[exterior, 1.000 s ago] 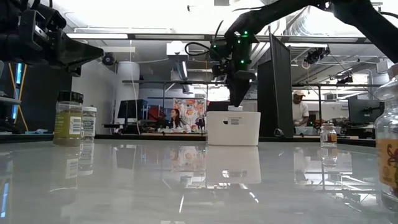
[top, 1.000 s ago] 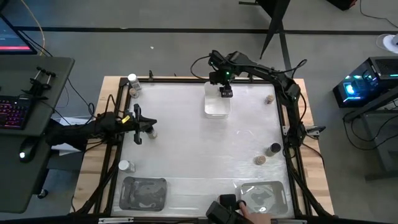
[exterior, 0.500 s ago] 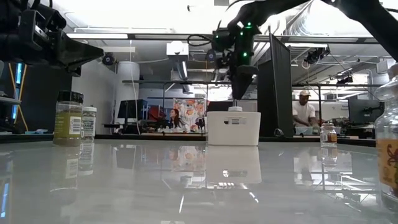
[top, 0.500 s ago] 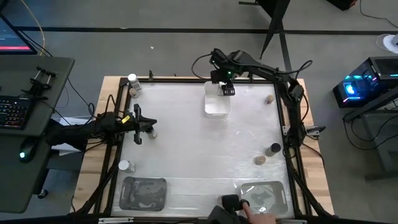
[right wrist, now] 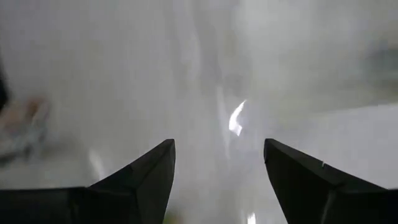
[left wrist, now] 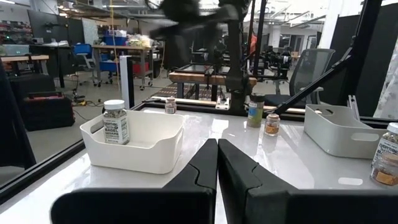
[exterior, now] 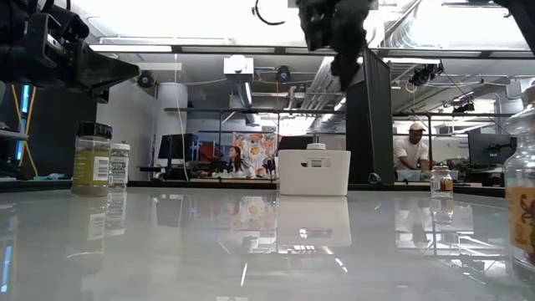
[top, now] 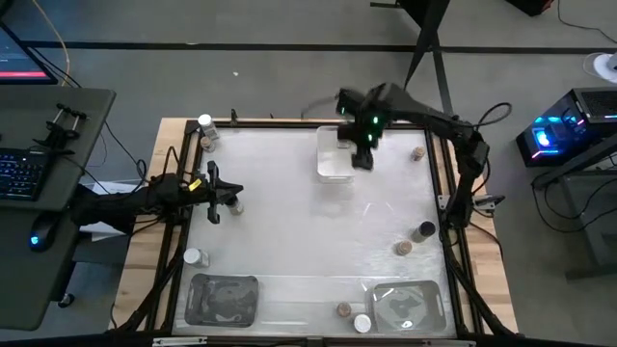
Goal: Sort spices by type
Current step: Put the bottom right white seasoning bottle into the white bin
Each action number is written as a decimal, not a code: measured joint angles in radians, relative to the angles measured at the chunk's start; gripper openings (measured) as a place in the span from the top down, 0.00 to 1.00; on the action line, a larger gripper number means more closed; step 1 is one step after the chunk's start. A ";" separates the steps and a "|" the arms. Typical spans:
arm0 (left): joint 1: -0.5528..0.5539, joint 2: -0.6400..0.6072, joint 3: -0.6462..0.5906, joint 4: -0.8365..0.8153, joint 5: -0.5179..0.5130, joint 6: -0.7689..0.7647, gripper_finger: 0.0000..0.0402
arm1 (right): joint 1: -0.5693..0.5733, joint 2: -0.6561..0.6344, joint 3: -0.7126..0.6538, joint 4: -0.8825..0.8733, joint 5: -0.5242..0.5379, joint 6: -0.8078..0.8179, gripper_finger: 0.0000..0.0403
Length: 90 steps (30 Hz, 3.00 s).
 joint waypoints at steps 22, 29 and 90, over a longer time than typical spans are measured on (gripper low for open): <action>0.000 0.000 0.000 0.001 0.000 0.000 1.00 | 0.849 -0.162 -0.398 0.536 -0.045 0.731 0.40; 0.000 0.000 0.000 0.001 0.000 0.000 1.00 | 1.027 -0.110 -0.351 0.608 0.075 0.782 0.40; 0.000 0.000 0.000 0.000 0.000 0.000 1.00 | 1.169 0.025 -0.353 0.817 0.280 0.595 0.08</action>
